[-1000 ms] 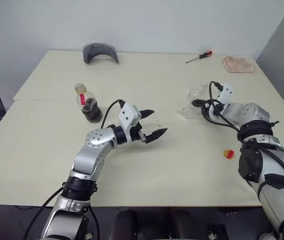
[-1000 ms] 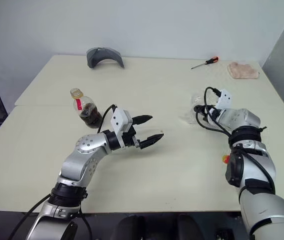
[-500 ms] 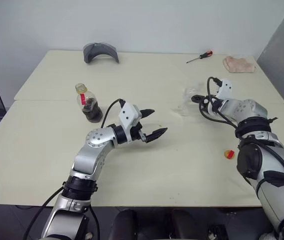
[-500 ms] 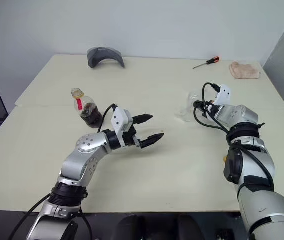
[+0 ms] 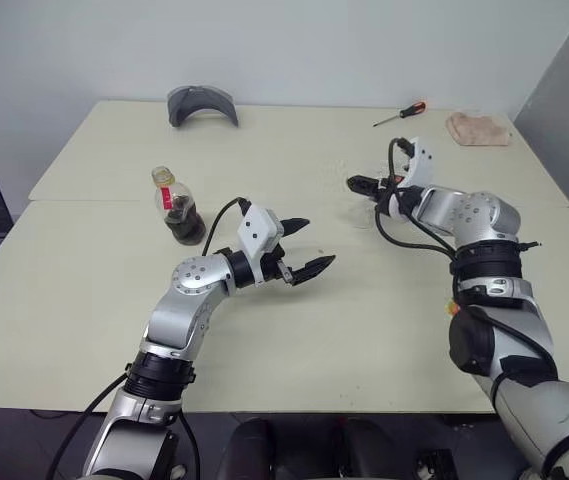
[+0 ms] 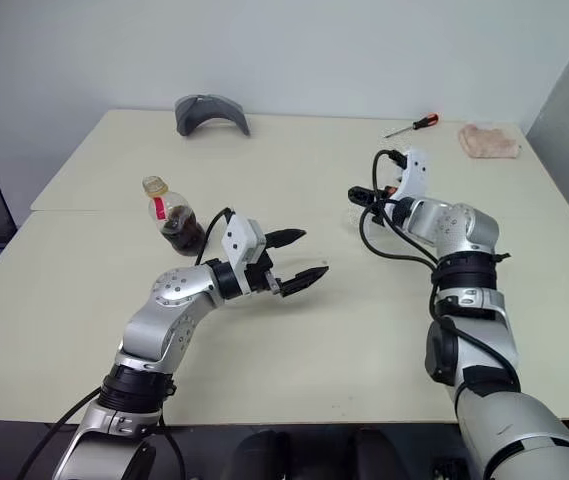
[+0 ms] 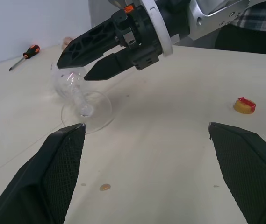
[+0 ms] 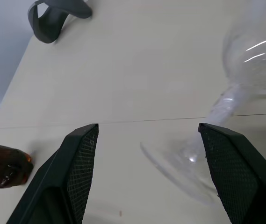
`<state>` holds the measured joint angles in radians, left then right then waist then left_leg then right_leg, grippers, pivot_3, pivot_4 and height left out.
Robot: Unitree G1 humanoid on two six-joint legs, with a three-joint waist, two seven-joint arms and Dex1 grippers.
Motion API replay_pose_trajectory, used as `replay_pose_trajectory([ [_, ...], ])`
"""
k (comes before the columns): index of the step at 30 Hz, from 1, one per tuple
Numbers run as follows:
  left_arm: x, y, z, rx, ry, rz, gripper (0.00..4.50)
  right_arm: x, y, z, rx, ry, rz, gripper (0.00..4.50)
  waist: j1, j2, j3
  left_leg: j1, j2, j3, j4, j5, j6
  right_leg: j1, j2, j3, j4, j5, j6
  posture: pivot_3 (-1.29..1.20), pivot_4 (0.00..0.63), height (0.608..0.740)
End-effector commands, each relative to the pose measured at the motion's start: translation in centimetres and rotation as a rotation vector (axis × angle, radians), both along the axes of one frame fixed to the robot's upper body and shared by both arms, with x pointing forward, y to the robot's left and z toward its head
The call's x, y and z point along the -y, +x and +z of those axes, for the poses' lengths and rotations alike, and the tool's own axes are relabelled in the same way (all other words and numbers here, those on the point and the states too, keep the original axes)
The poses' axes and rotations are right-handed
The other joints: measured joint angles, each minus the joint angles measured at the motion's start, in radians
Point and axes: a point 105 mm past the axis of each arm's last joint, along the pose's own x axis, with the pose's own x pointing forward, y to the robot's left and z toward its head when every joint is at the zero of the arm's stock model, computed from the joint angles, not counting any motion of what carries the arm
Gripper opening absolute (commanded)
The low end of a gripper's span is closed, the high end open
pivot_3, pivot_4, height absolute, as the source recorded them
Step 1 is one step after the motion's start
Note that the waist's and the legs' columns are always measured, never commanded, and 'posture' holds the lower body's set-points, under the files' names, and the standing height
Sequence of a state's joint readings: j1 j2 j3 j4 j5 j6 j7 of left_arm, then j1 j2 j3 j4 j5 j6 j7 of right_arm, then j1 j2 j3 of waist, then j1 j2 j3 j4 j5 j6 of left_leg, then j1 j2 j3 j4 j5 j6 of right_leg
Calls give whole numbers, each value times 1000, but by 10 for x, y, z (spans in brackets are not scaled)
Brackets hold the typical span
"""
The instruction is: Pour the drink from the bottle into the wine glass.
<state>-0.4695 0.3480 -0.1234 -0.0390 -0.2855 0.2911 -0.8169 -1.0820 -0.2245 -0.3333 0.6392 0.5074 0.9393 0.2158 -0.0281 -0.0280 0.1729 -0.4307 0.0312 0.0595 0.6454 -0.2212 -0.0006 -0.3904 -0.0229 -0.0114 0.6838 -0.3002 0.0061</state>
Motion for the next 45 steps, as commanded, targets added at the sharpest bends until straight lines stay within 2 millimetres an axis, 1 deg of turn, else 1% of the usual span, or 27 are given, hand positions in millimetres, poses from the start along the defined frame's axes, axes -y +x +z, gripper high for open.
replay_pose_trajectory([
  [1,2,-2,14,59,-14,-12,4500,-2,8,20,65,17,-18,3634,0,0,0,0,0,0,0,0,0,0,0,0,0,0,0,0,150,740],
  [6,2,-2,14,59,-11,-10,4500,-1,18,9,28,24,-54,3634,0,0,0,0,0,0,0,0,0,0,0,0,0,0,0,0,150,740],
  [10,2,-2,14,58,-11,-10,4500,0,22,5,15,33,-71,3634,0,0,0,0,0,0,0,0,0,0,0,0,-1,0,0,0,150,740],
  [16,3,-2,14,59,-11,-15,4500,-4,26,2,11,29,-75,3634,0,0,0,0,0,0,0,0,0,0,0,0,-1,0,0,0,150,740],
  [20,3,-2,14,61,-12,-13,4500,-3,25,-5,-6,8,-66,3634,0,0,0,0,0,0,0,0,0,0,0,0,-1,0,0,0,150,740],
  [23,2,-2,14,60,-12,-8,4500,2,24,-9,-17,-2,-68,3634,0,0,0,0,0,0,0,0,0,0,0,0,-1,0,0,0,150,740],
  [26,1,-2,14,57,-11,-4,4500,13,22,-11,-26,-13,-78,3634,0,0,0,0,0,0,0,0,0,0,0,0,-1,0,0,0,150,740],
  [29,1,-2,13,55,-11,-6,4500,23,21,-6,-18,-13,-87,3634,0,0,0,0,0,0,0,0,0,0,0,0,-1,0,0,0,150,740],
  [31,1,-2,13,54,-11,-7,4500,26,20,2,-2,-3,-79,3634,0,0,0,0,0,0,0,0,0,0,0,0,-1,0,0,0,150,740],
  [33,1,-2,13,54,-11,-7,4500,23,18,11,17,11,-50,3634,-1,0,0,0,0,0,0,0,0,0,0,0,-1,0,0,0,150,740],
  [35,1,-2,13,53,-11,-8,4500,16,15,20,44,26,-17,3634,-4,0,0,0,0,0,0,0,0,0,0,0,0,0,0,0,150,740],
  [37,1,-1,14,53,-11,-8,4500,10,15,25,58,38,-6,3634,-4,0,0,0,1,0,0,0,0,0,0,0,0,0,0,0,150,740],
  [39,1,-1,14,54,-11,-9,4500,6,15,28,63,49,-7,3634,-3,0,0,0,1,0,0,0,0,0,1,0,0,0,0,0,150,740],
  [42,-1,0,16,57,-12,-5,4500,-5,14,30,75,69,14,3634,-2,0,0,0,0,0,0,0,0,0,0,0,0,0,0,0,150,740],
  [45,-2,0,17,59,-10,-2,4500,-15,16,31,129,13,30,3634,-1,0,0,0,0,0,0,0,0,0,0,0,0,0,0,0,150,740],
])
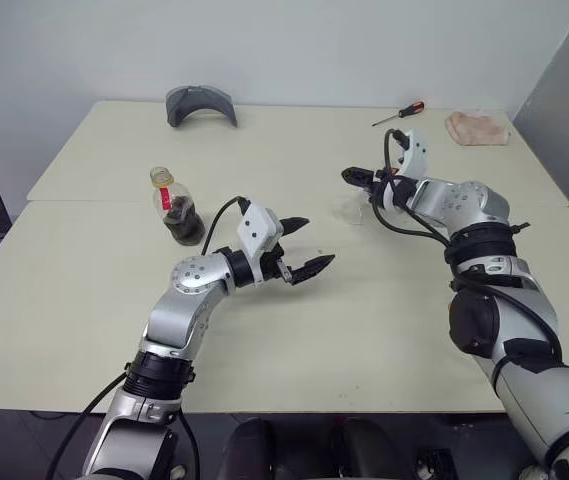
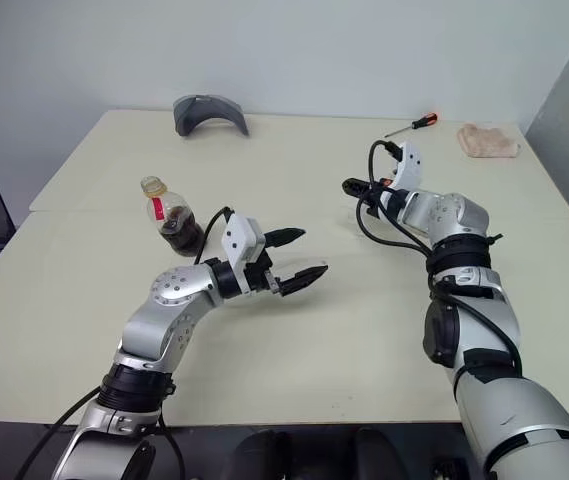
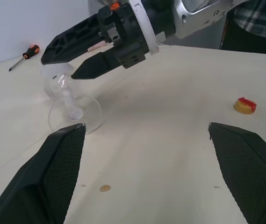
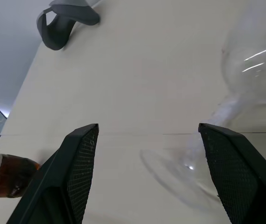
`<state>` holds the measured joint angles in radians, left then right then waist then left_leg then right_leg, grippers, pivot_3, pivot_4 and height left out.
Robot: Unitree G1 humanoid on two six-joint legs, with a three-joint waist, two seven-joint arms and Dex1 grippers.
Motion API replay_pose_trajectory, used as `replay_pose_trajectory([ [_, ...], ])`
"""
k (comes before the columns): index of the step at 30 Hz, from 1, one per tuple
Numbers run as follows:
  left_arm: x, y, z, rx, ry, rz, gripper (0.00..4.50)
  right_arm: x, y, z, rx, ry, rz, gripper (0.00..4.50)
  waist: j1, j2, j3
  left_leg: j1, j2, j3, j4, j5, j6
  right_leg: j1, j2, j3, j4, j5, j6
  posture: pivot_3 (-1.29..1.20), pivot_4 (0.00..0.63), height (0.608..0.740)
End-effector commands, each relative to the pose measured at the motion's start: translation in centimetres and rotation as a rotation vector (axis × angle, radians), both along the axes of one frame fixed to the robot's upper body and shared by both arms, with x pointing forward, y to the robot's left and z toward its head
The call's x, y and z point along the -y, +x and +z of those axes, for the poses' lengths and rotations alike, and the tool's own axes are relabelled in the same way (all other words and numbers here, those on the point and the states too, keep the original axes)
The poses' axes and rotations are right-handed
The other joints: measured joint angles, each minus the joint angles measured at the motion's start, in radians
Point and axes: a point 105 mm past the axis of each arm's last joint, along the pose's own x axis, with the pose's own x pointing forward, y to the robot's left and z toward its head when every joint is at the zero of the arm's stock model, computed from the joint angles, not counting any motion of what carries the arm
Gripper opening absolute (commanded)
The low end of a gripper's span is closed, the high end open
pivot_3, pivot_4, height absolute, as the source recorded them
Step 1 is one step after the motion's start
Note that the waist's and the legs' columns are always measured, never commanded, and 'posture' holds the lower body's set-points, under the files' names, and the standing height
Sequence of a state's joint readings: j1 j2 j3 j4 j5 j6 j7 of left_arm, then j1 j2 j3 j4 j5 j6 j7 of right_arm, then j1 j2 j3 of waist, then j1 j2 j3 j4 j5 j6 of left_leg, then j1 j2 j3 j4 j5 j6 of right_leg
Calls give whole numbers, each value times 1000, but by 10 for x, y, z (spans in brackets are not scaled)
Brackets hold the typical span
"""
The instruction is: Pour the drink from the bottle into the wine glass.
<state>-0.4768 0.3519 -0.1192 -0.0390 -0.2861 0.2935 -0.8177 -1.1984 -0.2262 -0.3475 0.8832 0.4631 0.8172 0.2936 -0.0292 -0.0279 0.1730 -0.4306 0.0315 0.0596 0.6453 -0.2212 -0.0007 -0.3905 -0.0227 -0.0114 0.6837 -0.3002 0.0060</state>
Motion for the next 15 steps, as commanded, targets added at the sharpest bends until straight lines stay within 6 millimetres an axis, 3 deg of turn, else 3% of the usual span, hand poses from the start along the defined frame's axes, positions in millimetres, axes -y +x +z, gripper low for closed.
replay_pose_trajectory([
  [1,-2,-1,14,53,-11,-4,4500,-9,4,27,159,-60,13,3634,0,0,0,0,0,0,0,0,0,0,0,0,0,0,0,0,150,740],
  [5,-7,-1,18,61,-11,12,4500,-18,8,29,296,-216,16,3634,-1,0,0,0,0,0,0,0,0,0,0,0,0,0,0,0,150,740],
  [9,-16,1,21,58,7,37,4500,-20,9,27,318,-244,19,3634,0,0,0,0,0,0,0,0,0,0,0,0,0,0,0,0,150,740],
  [15,-33,2,20,40,85,95,4500,-5,15,28,502,-492,-86,3634,0,0,0,0,0,0,0,0,0,0,0,0,0,0,0,0,150,740],
])
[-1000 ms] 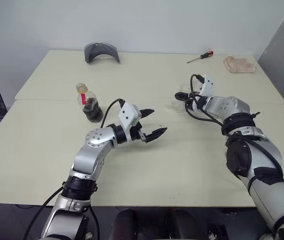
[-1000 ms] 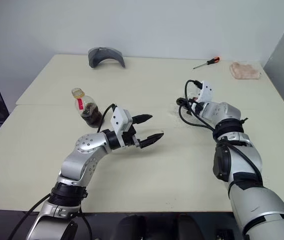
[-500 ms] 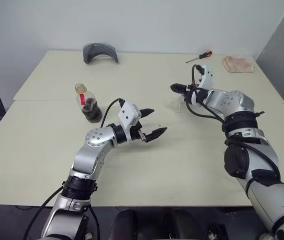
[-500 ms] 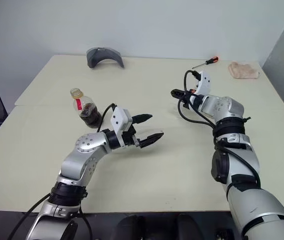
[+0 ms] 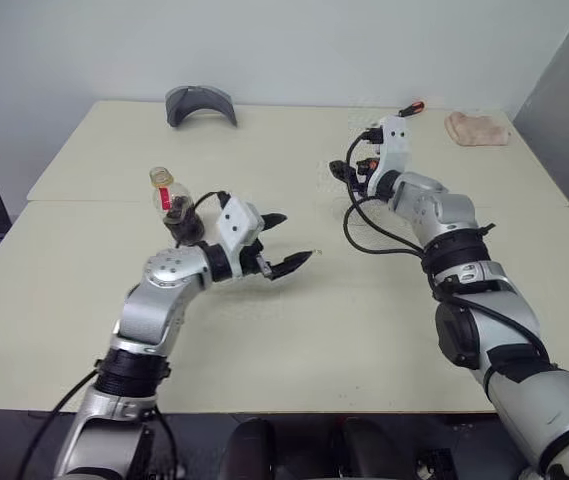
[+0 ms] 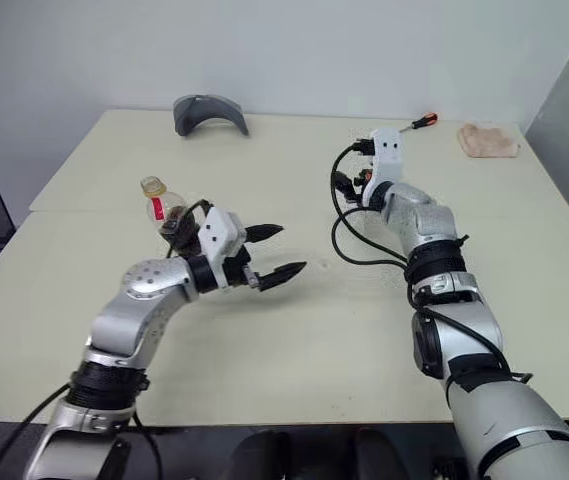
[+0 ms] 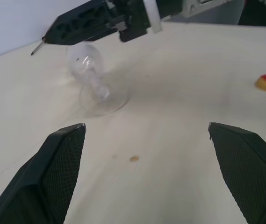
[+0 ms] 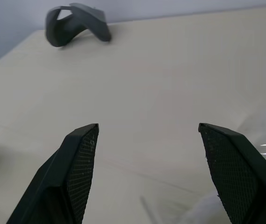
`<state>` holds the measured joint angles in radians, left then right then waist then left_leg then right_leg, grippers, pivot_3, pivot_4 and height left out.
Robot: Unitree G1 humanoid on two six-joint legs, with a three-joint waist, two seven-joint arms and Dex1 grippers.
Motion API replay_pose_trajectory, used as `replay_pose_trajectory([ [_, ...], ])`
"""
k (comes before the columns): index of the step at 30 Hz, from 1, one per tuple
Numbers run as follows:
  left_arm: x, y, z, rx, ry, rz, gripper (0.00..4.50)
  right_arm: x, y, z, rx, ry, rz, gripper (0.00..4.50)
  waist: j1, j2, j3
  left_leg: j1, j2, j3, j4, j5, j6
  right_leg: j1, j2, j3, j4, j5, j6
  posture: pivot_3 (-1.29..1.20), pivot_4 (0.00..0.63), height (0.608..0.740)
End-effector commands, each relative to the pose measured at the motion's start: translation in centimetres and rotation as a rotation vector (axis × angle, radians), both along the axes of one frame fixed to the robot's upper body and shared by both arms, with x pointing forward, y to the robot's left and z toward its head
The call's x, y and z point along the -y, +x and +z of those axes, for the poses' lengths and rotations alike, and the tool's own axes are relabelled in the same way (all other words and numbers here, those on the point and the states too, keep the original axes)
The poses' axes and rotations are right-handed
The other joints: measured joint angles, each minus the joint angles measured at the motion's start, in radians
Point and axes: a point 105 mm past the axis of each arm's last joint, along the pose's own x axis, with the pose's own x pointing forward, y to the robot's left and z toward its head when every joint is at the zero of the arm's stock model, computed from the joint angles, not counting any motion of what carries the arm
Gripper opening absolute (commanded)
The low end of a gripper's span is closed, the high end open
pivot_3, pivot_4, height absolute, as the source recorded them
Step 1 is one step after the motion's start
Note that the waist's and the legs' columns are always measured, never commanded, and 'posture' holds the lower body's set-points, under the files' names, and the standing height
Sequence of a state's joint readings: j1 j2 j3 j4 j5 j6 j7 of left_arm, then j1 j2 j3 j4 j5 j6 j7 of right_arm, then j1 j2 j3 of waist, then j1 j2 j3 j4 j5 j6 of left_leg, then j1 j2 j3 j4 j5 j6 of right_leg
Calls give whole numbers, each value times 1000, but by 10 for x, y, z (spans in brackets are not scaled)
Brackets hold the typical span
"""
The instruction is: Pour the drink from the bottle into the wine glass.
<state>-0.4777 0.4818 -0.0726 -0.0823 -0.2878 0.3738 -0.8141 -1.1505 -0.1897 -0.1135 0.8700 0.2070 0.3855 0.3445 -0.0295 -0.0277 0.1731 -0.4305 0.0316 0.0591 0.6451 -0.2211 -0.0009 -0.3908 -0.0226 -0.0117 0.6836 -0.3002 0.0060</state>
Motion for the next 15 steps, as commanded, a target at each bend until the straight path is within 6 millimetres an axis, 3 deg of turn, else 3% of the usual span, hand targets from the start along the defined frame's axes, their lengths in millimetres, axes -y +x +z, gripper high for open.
replay_pose_trajectory([
  [1,2,-4,13,43,-15,1,4500,10,3,15,178,-197,-69,3634,0,0,0,0,0,0,0,0,0,0,0,0,0,0,0,0,150,740],
  [3,3,-5,10,41,-11,2,4500,20,5,8,247,-376,-129,3634,0,0,0,0,-1,0,0,0,-1,0,-1,0,0,0,0,0,150,740],
  [5,4,-6,10,38,-15,1,4500,23,6,4,259,-425,-149,3634,0,0,0,0,-1,0,0,2,-4,0,-1,0,0,0,0,0,150,740],
  [11,6,-3,10,39,-20,5,4500,21,7,1,228,-385,-127,3634,-1,0,0,0,0,0,0,3,-5,0,-1,0,1,0,0,0,150,740],
  [15,7,-2,10,43,-20,6,4500,21,9,-5,185,-376,-113,2726,-1,0,0,1,0,0,0,3,-5,0,0,0,2,0,0,0,150,740],
])
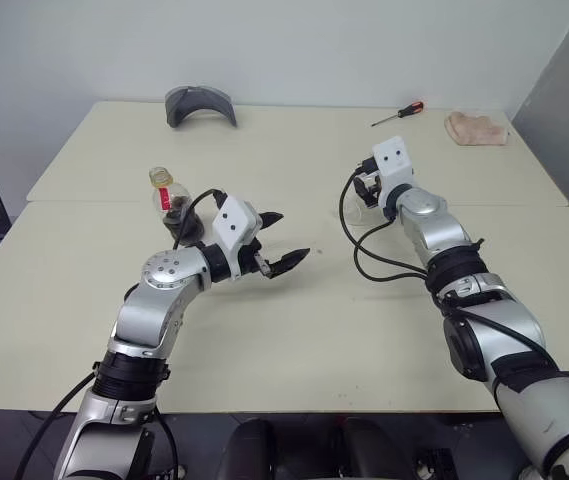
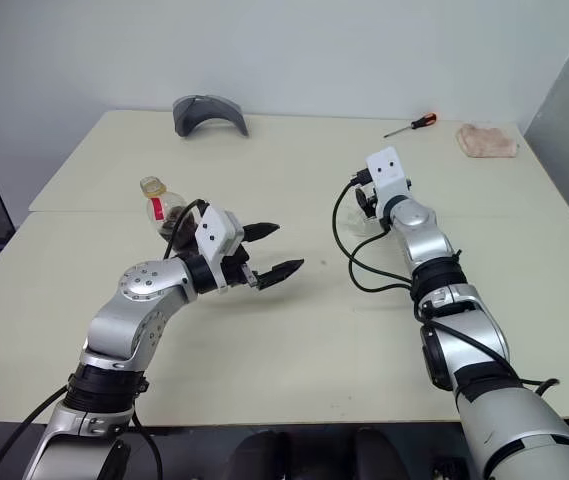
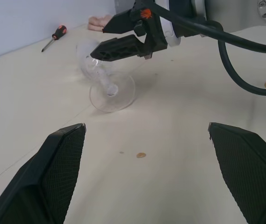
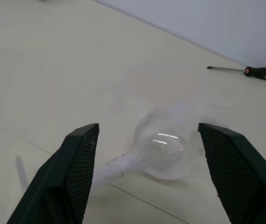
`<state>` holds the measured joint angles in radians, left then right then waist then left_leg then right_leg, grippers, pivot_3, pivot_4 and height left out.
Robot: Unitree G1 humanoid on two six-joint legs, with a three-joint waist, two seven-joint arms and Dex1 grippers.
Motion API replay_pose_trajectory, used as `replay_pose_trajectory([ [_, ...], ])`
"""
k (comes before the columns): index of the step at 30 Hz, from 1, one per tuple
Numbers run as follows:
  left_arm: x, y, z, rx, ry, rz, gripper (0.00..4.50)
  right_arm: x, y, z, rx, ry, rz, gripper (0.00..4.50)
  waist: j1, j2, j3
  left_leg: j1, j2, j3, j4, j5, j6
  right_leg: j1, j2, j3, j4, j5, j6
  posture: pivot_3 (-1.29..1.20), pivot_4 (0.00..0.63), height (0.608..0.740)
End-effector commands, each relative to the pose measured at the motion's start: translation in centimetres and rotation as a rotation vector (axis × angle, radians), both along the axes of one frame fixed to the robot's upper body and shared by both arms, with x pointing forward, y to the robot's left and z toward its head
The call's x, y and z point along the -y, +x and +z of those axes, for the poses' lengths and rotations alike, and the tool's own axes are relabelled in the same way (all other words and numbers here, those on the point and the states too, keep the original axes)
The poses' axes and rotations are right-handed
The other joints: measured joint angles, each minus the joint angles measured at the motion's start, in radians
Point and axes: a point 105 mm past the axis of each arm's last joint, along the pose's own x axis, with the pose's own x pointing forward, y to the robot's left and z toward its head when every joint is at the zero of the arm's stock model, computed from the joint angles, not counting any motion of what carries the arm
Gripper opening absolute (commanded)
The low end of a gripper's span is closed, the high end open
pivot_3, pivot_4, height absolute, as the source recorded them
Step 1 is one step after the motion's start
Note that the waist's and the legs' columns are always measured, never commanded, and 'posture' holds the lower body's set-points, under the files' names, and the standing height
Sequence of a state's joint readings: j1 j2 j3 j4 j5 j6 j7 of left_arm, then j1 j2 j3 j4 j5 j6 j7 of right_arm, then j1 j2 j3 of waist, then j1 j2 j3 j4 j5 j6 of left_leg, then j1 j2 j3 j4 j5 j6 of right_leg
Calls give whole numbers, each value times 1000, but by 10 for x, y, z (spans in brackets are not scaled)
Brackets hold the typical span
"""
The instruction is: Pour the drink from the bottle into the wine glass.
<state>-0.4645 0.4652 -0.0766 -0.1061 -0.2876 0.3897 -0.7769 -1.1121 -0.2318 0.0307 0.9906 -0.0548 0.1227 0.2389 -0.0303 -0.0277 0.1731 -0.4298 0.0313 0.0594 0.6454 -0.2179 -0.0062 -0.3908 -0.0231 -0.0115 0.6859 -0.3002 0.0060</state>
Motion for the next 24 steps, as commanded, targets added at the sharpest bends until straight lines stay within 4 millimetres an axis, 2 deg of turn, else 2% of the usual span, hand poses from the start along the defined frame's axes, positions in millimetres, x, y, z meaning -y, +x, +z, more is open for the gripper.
replay_pose_trajectory([
  [1,5,-1,11,47,-3,-16,4500,-6,2,16,22,10,37,2355,0,0,0,0,0,0,0,0,0,0,0,0,0,0,0,0,150,740],
  [3,5,-1,11,48,-1,-17,4500,-10,2,13,10,-24,61,1656,0,0,0,0,0,0,0,0,0,0,0,0,1,0,0,0,150,740],
  [12,9,-1,11,51,-1,-24,4500,-17,6,19,-7,-57,81,1656,0,0,0,2,0,0,0,0,0,0,0,0,4,0,0,0,150,740],
  [24,12,-1,11,52,-6,-25,4500,-17,5,8,-76,-126,110,1656,0,0,0,2,0,0,0,0,-1,0,0,1,4,0,0,0,150,740],
])
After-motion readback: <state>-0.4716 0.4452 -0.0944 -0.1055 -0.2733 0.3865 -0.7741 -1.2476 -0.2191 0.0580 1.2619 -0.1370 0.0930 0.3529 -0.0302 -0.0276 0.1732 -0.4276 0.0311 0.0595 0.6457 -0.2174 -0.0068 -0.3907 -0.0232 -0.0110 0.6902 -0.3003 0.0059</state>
